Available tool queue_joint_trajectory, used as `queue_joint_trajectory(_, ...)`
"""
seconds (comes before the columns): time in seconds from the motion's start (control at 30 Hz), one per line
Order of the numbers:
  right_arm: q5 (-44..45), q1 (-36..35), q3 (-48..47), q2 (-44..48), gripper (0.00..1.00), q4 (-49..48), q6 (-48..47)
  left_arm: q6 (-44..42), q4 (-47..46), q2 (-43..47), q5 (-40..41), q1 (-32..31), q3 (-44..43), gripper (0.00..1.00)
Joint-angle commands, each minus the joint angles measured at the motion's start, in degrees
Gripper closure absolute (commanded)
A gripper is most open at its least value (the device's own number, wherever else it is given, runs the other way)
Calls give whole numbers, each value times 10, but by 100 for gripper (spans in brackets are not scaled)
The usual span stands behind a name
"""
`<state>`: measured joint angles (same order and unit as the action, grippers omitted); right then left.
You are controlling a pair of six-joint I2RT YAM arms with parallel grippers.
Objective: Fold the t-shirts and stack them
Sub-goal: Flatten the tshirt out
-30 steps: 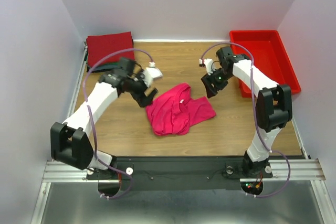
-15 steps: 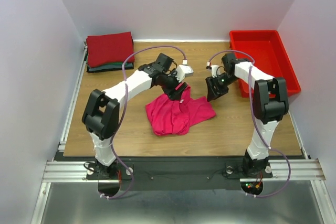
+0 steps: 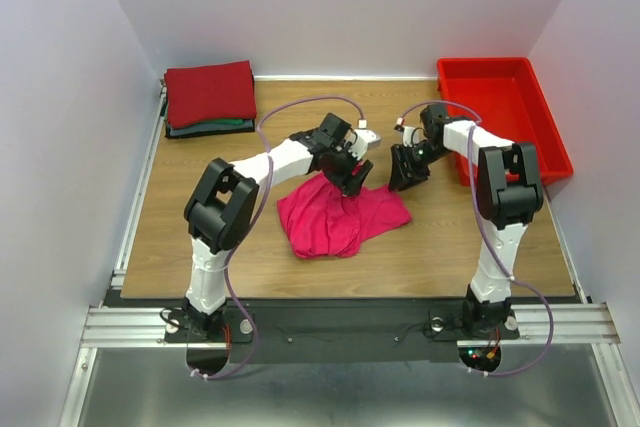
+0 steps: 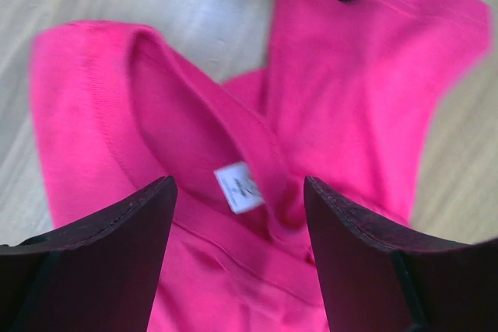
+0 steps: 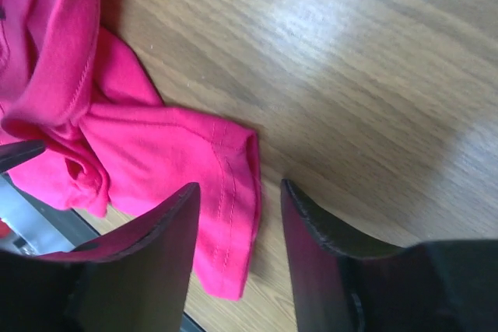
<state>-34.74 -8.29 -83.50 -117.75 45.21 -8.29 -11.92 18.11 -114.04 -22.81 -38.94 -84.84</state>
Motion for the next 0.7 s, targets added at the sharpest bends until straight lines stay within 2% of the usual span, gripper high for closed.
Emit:
queue_joint_trajectory(0.0,12,-4,16,-27,50,-46,26,51,-56,-17,50,-11,-55,24)
queue_joint_trajectory(0.07,13,-5,19,-28,54,-48,31,58,-51,-32,58,-17,-71,28)
queue_joint_trajectory(0.1,16,-5,20,-29,60,-48,35,60,-48,-44,64,-18,-81,31)
queue_joint_trajectory(0.13,18,-4,20,-29,61,-48,35,63,-44,-50,65,-17,-86,40)
queue_joint_trajectory(0.23,26,-3,25,-21,69,-47,39,56,-5,-66,47,-7,-99,59)
queue_joint_trajectory(0.27,27,-4,25,-20,77,-46,39,58,2,-59,29,-3,-90,64)
queue_joint_trajectory(0.3,28,-2,26,-17,81,-45,39,59,2,-53,17,3,-82,67)
queue_joint_trajectory(0.33,30,-1,27,-10,86,-46,38,59,3,-47,7,14,-76,77)
queue_joint_trajectory(0.37,33,-1,28,-7,99,-45,37,55,7,-31,-4,20,-66,83)
queue_joint_trajectory(0.4,35,1,29,-3,99,-44,36,51,10,-23,-9,25,-61,88)
queue_joint_trajectory(0.43,40,4,32,7,99,-43,35,47,24,-14,-16,41,-59,100)
queue_joint_trajectory(0.57,64,16,45,44,99,-36,21,19,60,64,-59,94,-28,100)
queue_joint_trajectory(0.6,71,19,48,55,100,-34,14,9,69,103,-72,128,-10,100)
queue_joint_trajectory(0.67,92,21,66,73,99,-31,5,-39,118,137,-82,161,4,100)
